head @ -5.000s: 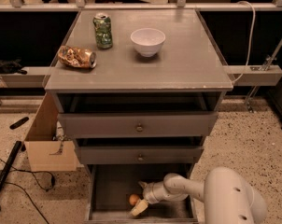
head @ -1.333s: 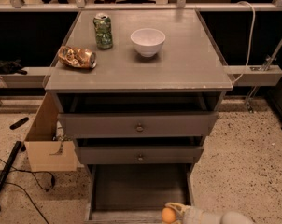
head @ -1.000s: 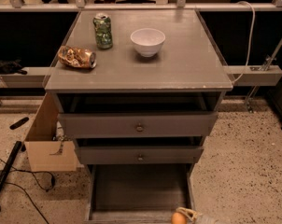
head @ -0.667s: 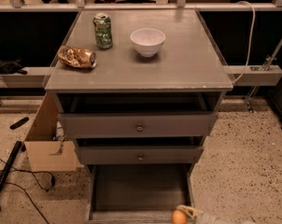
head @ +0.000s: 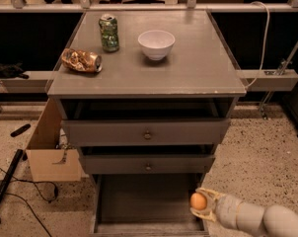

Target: Pick orange from bottom drawer and place on counter

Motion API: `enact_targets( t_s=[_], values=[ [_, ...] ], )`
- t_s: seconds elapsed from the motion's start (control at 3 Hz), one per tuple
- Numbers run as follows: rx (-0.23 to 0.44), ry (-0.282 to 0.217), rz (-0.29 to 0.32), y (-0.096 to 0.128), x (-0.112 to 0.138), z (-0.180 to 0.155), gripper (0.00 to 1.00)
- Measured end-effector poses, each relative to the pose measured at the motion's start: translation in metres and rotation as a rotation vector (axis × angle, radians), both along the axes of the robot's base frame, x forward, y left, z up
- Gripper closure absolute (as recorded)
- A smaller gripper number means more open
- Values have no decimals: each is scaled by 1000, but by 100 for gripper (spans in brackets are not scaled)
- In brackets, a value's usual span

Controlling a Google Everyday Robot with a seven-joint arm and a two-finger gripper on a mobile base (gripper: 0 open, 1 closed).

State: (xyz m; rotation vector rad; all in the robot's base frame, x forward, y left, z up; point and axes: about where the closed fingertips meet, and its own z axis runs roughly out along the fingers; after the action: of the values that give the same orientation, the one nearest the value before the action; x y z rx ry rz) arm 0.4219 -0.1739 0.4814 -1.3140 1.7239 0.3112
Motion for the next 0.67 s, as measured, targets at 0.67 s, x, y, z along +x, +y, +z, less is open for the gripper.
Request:
enact_targets(
  t_s=[0.67],
  values=[
    [-77, -144, -36, -68, 79, 178, 100]
  ],
)
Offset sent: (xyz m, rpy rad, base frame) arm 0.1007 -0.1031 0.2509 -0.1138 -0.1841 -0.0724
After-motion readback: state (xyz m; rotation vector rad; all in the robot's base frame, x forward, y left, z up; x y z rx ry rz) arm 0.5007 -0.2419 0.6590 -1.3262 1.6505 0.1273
